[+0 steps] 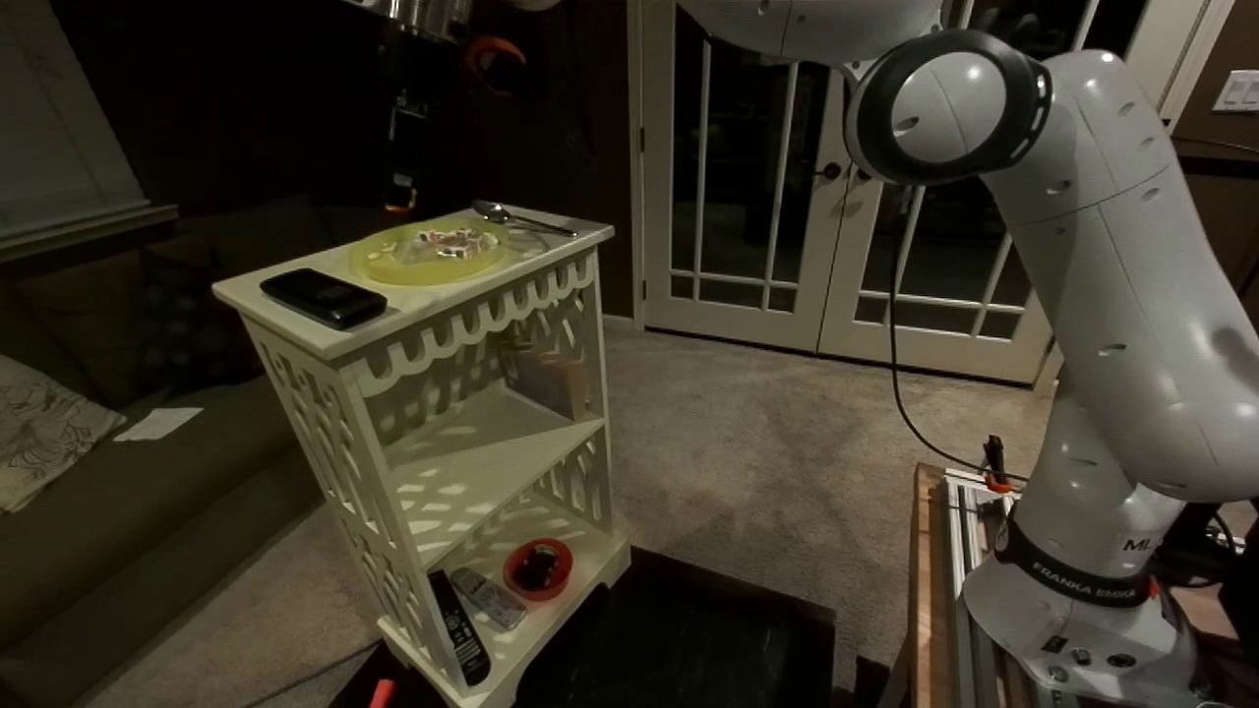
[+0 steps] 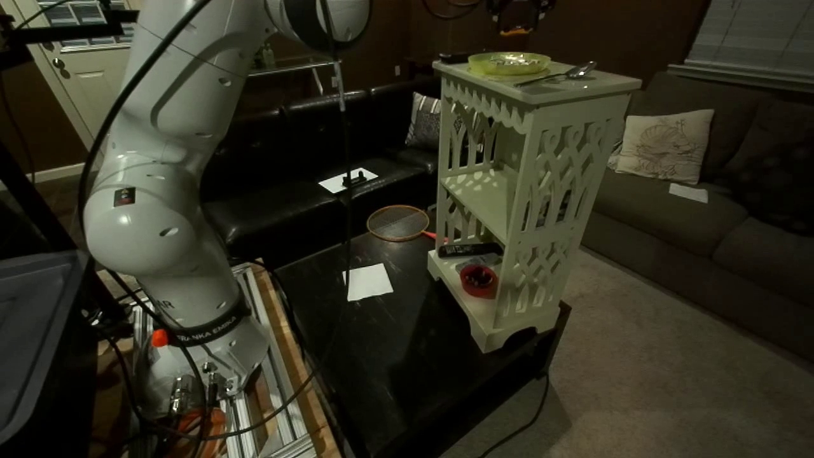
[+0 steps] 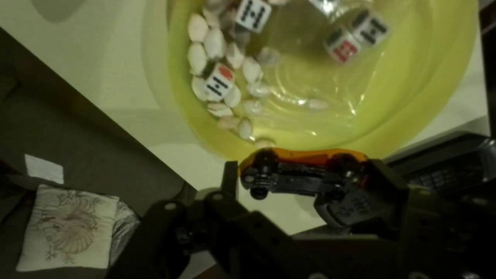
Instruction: Take the black item off of the plate
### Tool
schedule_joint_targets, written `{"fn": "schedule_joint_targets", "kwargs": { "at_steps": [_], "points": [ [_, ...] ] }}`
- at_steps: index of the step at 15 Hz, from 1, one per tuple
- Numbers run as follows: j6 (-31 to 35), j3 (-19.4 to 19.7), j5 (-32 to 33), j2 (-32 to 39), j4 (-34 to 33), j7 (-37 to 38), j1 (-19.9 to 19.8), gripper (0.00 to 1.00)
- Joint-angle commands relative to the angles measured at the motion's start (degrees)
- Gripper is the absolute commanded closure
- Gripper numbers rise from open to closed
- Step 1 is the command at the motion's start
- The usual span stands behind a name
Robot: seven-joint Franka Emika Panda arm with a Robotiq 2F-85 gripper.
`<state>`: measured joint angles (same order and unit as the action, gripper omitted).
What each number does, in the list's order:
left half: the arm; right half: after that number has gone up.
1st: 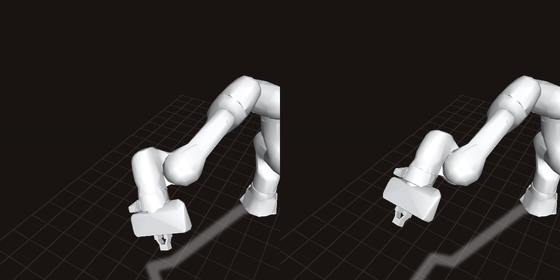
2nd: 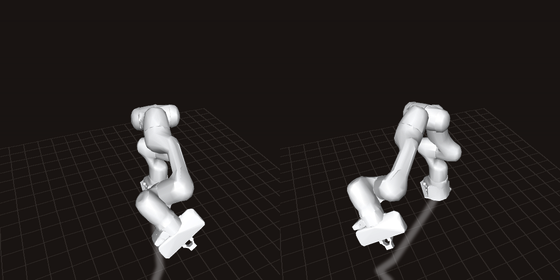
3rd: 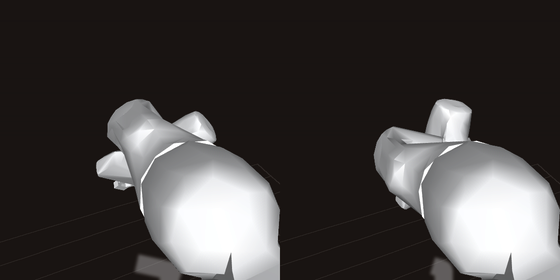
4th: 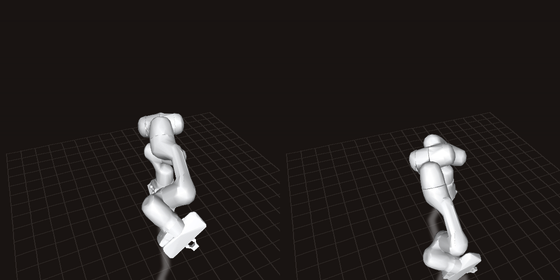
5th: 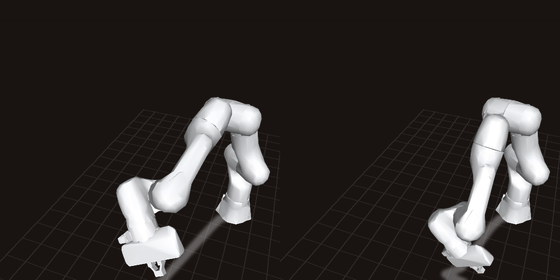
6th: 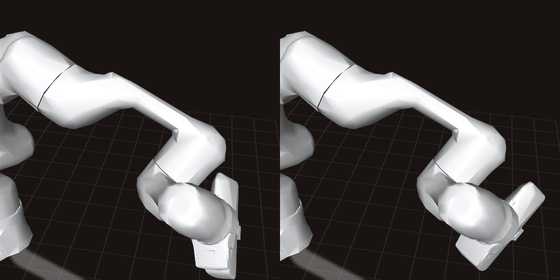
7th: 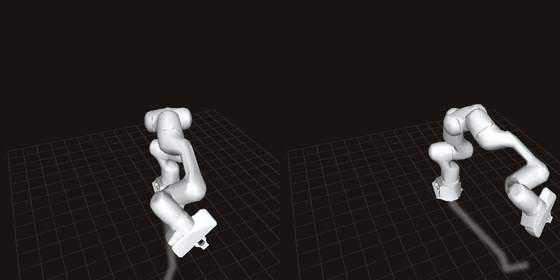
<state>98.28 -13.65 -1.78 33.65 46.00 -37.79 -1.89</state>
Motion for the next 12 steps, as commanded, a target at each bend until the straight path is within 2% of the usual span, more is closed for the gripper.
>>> {"fn": "schedule_joint_targets", "kwargs": {
  "at_steps": [1, 2, 6, 7, 8, 10, 12],
  "points": [
    [-1.00, 3.31, 5.59, 0.86, -4.45, -0.02, 0.15, 0.44],
    [-0.87, 2.08, 3.39, 0.03, -1.65, -0.09, -0.09, 0.19],
    [-0.83, 3.27, 4.38, 0.06, -2.73, -0.09, -0.46, 0.19],
    [-0.83, 3.27, 4.41, 0.09, -2.73, -0.09, -0.37, 0.44],
    [-0.57, 3.53, 5.70, 0.52, -2.93, -2.95, -0.28, 0.44],
    [-4.75, 3.62, 5.90, 1.54, -4.75, -7.77, -1.43, 0.44],
    [-6.53, 5.28, 9.16, 2.85, -6.13, -14.10, -1.95, 0.44]
  ]
}}
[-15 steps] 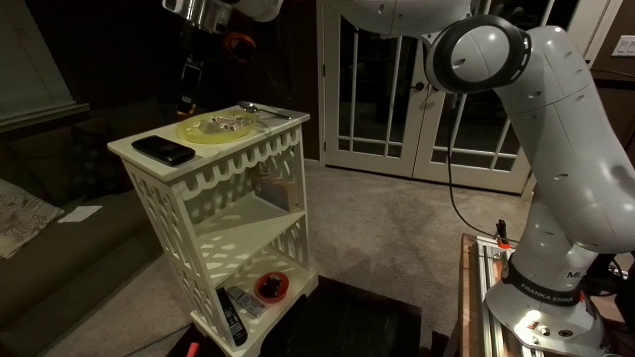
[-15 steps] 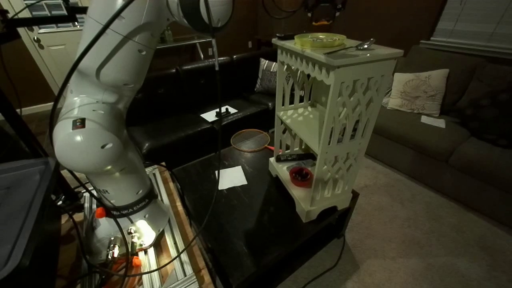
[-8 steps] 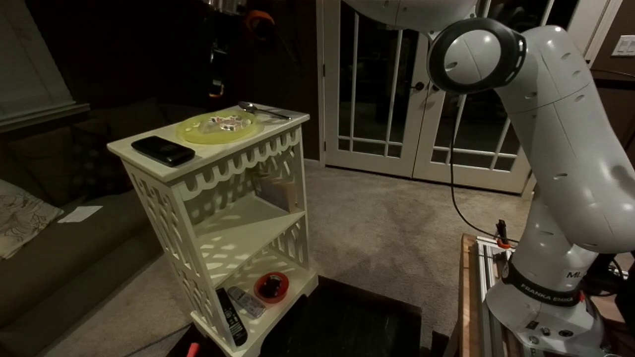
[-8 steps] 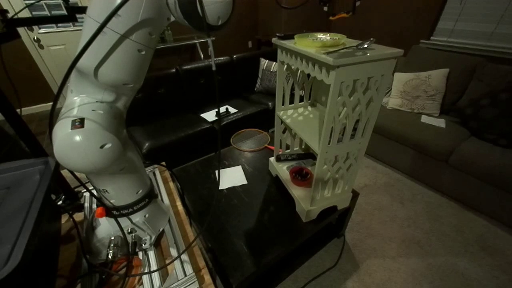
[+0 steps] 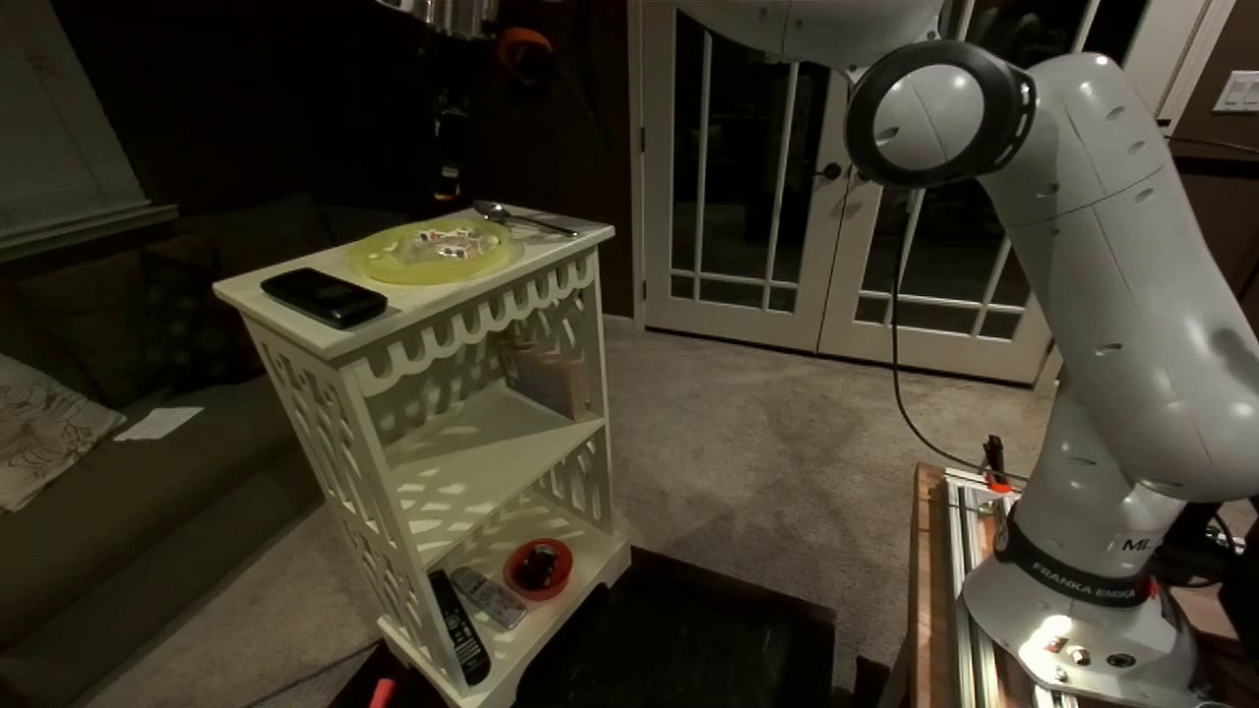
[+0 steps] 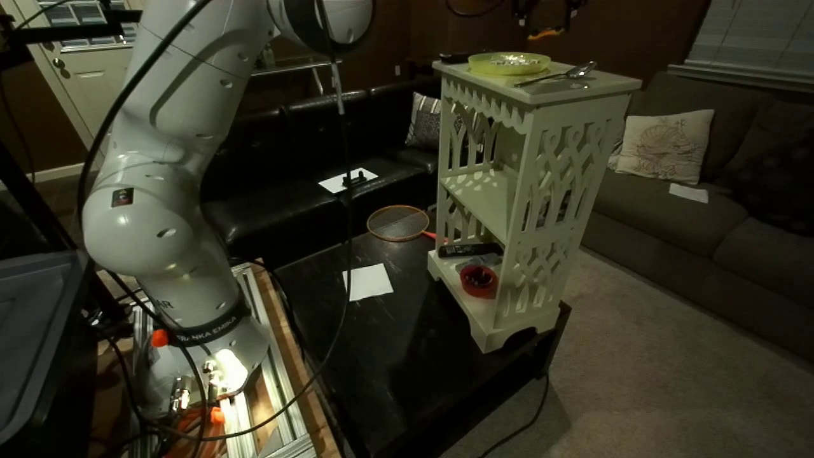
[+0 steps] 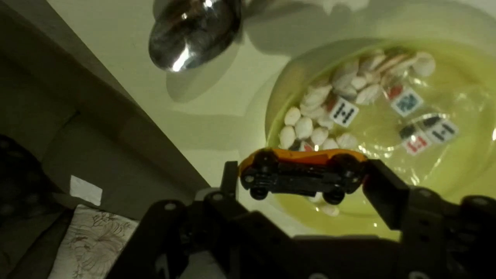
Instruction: Take the black item off of the plate
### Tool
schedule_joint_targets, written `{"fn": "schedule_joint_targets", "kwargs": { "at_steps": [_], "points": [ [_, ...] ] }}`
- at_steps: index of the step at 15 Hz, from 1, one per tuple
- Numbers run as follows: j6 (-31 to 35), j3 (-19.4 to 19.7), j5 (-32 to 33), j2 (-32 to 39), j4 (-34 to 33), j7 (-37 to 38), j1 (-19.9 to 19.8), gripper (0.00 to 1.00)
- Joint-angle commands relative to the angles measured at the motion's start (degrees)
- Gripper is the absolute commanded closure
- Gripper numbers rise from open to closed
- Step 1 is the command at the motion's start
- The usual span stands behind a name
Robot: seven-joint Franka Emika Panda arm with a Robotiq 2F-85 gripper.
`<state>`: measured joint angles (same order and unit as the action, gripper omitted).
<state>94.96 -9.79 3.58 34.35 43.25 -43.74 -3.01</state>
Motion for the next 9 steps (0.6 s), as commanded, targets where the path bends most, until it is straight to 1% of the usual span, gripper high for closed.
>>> {"fn": "schedule_joint_targets", "kwargs": {
  "at_steps": [1, 2, 4, 5, 6, 7, 9],
  "points": [
    [-4.16, 1.78, 4.54, 2.65, -3.82, -11.68, -1.52, 0.44],
    [-2.73, 2.42, 5.74, 3.56, -4.46, -15.41, -2.07, 0.44],
    [-2.19, 3.16, 7.21, 4.95, -5.79, -22.47, -3.09, 0.44],
    [-2.90, 3.12, 7.16, 5.57, -6.61, -26.15, -3.70, 0.44],
    [-3.41, 2.97, 6.11, 6.10, -7.36, -27.29, -4.24, 0.44],
    [-1.57, 3.26, 5.42, 3.54, -2.56, -22.98, -4.08, 0.19],
    [-1.60, 3.26, 5.42, 4.54, -3.68, -25.43, -4.67, 0.19]
  ]
}}
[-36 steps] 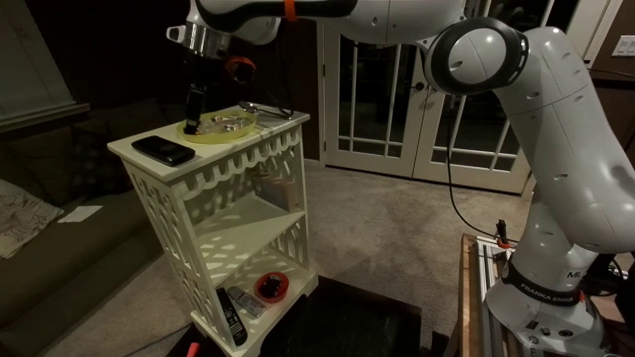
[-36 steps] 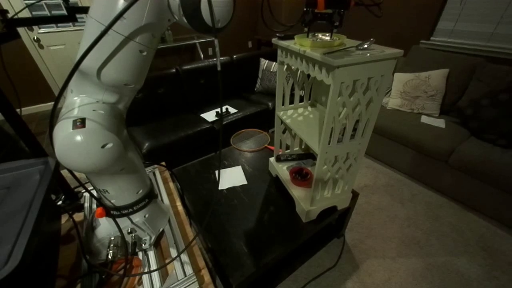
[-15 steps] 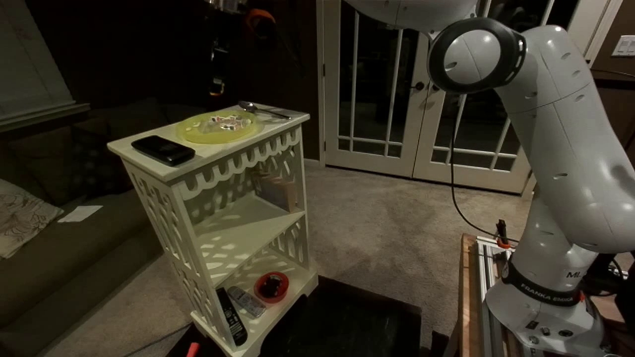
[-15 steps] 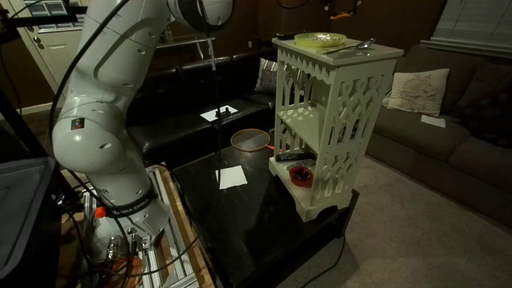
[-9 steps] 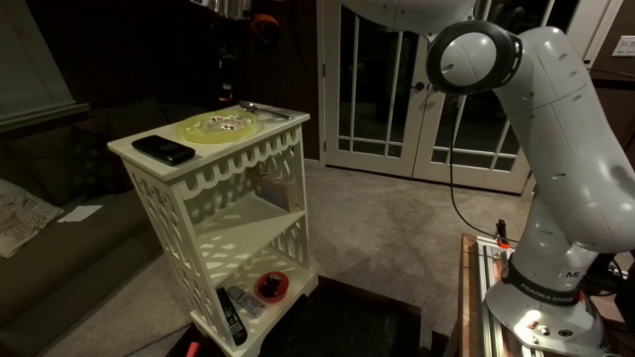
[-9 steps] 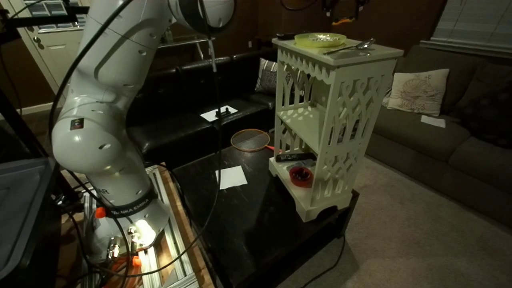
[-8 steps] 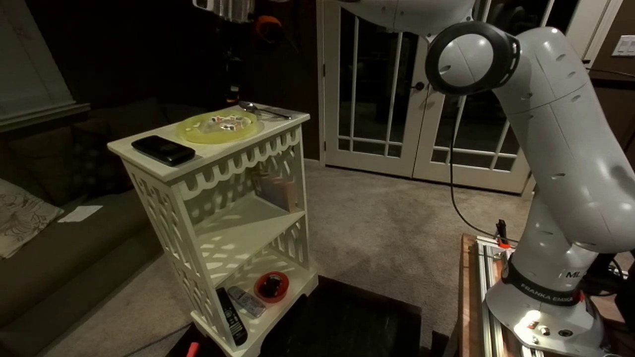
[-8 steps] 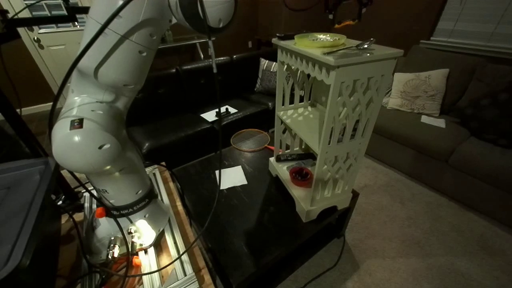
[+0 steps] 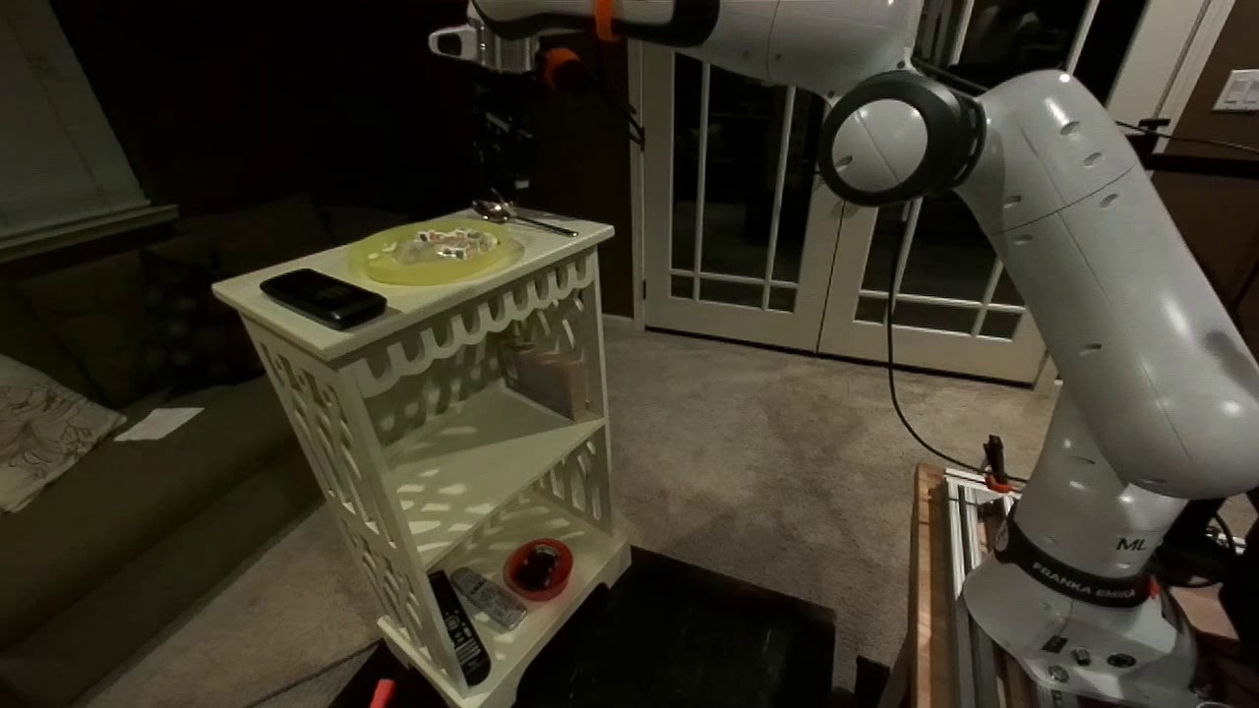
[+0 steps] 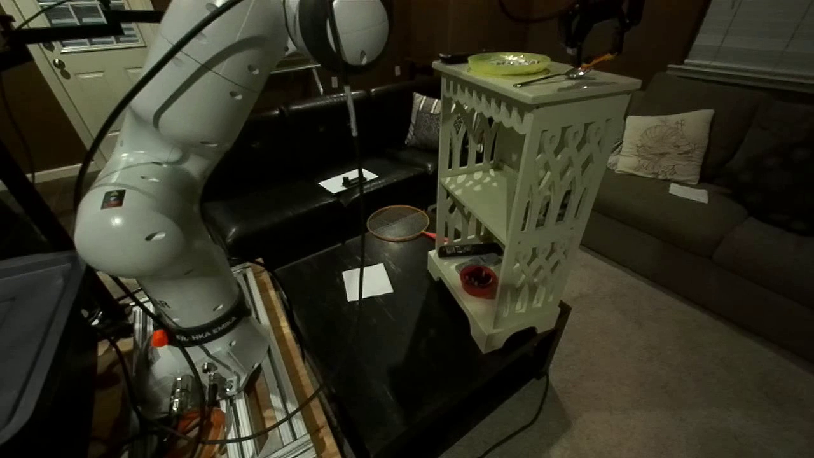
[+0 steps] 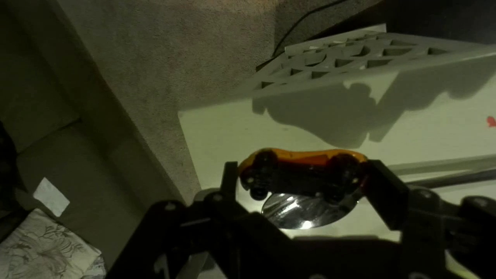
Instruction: Take the black item off of the plate
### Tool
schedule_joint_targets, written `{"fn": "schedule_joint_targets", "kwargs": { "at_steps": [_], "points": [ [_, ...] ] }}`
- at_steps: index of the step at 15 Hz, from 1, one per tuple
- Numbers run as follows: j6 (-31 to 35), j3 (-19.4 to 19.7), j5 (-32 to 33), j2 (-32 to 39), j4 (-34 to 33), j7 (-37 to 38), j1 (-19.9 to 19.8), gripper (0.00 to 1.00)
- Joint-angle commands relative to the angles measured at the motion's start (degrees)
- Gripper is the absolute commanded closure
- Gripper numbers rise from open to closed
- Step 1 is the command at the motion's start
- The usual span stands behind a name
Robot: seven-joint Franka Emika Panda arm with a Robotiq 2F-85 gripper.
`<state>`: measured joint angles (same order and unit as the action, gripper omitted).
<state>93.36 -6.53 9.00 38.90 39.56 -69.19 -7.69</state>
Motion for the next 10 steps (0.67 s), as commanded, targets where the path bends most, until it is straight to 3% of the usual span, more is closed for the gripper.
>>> {"fn": "schedule_joint_targets", "kwargs": {
  "at_steps": [1, 2, 3, 10],
  "points": [
    [0.00, 0.00, 0.00, 0.13, -0.19, -0.38, 0.00, 0.19],
    [0.00, -0.02, 0.00, 0.14, -0.26, -0.53, 0.08, 0.19],
    [0.00, -0.03, 0.00, 0.14, -0.36, -0.59, 0.17, 0.44],
    [-0.75, -0.84, 0.14, -0.65, -0.13, -8.42, 0.19, 0.44]
  ]
}}
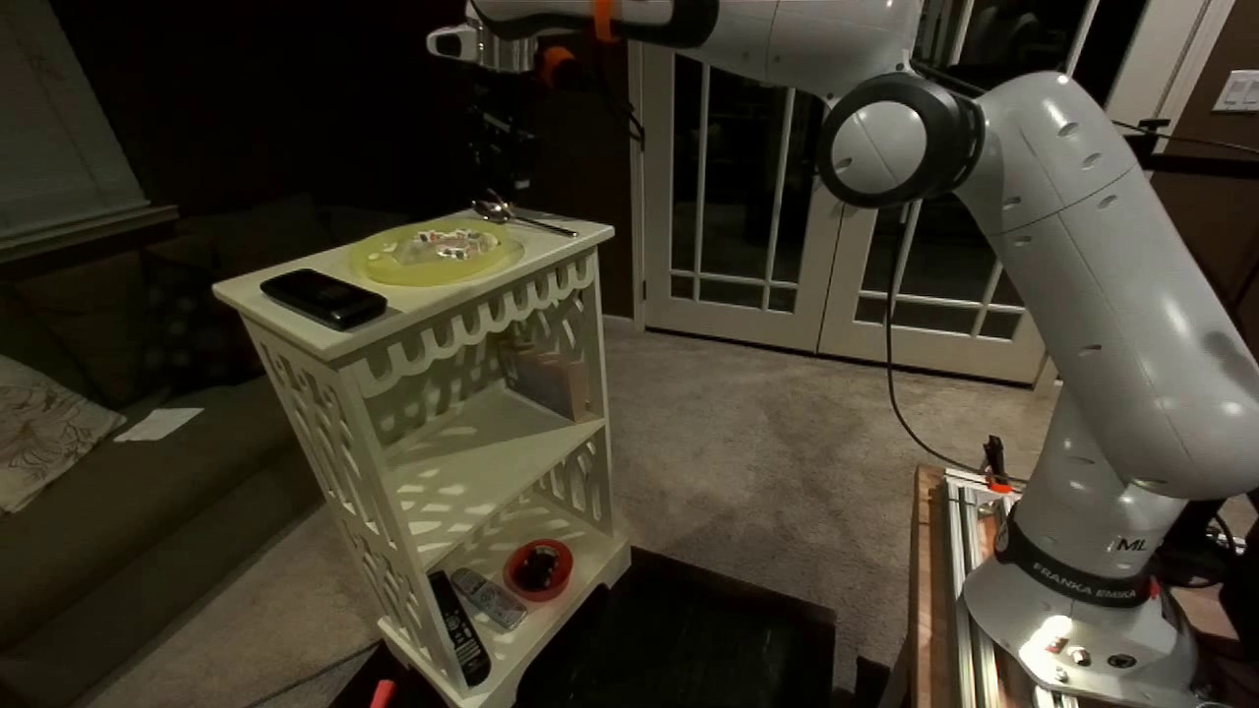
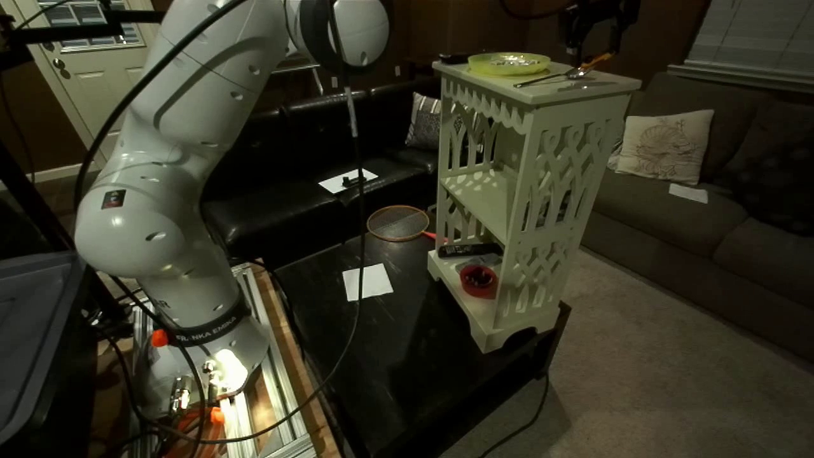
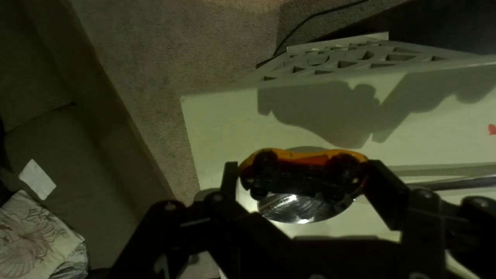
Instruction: Take the black item off of the plate
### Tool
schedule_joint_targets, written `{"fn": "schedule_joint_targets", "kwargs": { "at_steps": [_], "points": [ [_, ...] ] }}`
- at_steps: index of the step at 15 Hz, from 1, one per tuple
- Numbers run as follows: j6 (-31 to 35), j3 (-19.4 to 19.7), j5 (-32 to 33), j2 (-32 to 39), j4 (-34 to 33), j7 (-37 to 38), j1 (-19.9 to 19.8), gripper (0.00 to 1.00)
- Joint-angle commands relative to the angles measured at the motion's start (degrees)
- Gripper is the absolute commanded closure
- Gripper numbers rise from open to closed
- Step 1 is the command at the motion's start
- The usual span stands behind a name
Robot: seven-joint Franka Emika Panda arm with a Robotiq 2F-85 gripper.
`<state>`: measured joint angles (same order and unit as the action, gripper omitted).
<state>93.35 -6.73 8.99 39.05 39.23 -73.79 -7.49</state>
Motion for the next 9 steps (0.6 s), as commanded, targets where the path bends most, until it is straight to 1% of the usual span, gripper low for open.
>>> {"fn": "schedule_joint_targets", "kwargs": {
  "at_steps": [1, 9],
  "points": [
    [-1.14, -0.89, -0.21, -0.86, 0.17, -4.87, -0.09, 0.44],
    [-2.30, -2.99, -1.26, -0.32, 0.01, -10.96, -0.10, 0.44]
  ]
}}
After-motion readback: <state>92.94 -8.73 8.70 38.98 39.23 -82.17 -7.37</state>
